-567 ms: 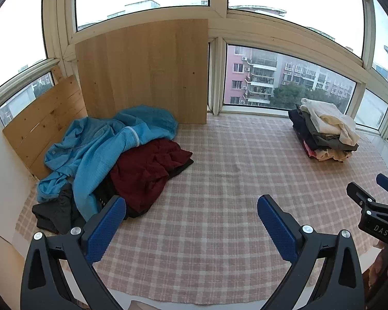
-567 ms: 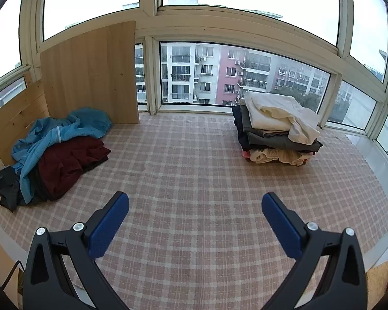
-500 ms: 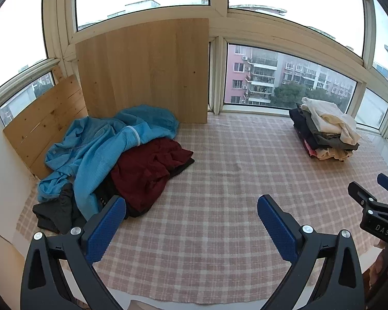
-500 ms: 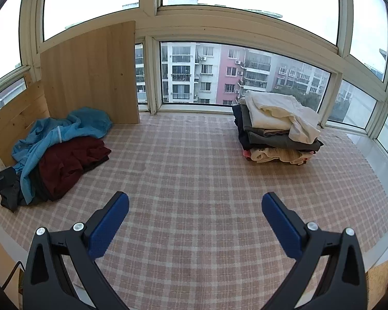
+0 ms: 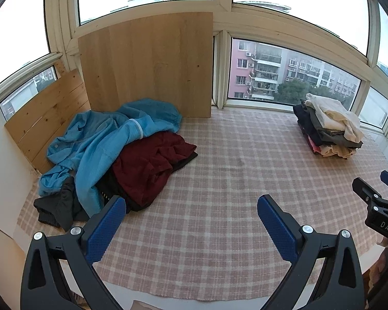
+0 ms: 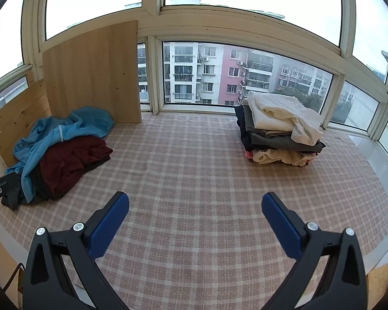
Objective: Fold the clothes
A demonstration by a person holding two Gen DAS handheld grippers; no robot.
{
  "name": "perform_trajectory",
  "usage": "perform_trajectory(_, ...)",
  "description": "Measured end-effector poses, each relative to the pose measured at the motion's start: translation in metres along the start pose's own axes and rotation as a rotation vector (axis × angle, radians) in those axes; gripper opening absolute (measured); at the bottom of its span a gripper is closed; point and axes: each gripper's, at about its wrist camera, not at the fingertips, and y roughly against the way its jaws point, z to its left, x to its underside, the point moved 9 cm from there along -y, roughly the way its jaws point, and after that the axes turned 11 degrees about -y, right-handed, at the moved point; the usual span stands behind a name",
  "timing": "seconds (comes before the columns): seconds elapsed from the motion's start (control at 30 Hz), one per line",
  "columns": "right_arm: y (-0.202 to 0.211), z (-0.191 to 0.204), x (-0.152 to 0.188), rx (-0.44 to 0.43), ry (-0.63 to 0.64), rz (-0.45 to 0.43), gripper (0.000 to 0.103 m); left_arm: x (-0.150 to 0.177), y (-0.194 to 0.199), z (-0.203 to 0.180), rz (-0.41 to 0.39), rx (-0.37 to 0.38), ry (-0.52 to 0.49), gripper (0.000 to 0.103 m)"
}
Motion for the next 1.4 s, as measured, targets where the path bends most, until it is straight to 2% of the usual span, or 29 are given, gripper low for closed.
perform_trajectory(0.27,-0.006,0.016,-0.004,-0.051,0.041,0.013,0.103,0.006,0.001,0.01,0.012,-0.043,0.029,0.102)
perform_trajectory(0.7,-0.017,0.061,-0.016,-0.176,0.134,0.015,0.103,0.024,0.01,0.052,0.032,-0.16,0.153,0.102)
perform_trajectory(0.93,-0.025,0.087,-0.015,-0.233,0.169,0.037,0.103,0.037,0.014,0.071,0.066,-0.219,0.183,0.102)
perform_trajectory(1.4,-0.03,0.145,-0.01,-0.26,0.217,0.053,0.103,0.05,0.015,0.119,0.084,-0.273,0.249,0.102)
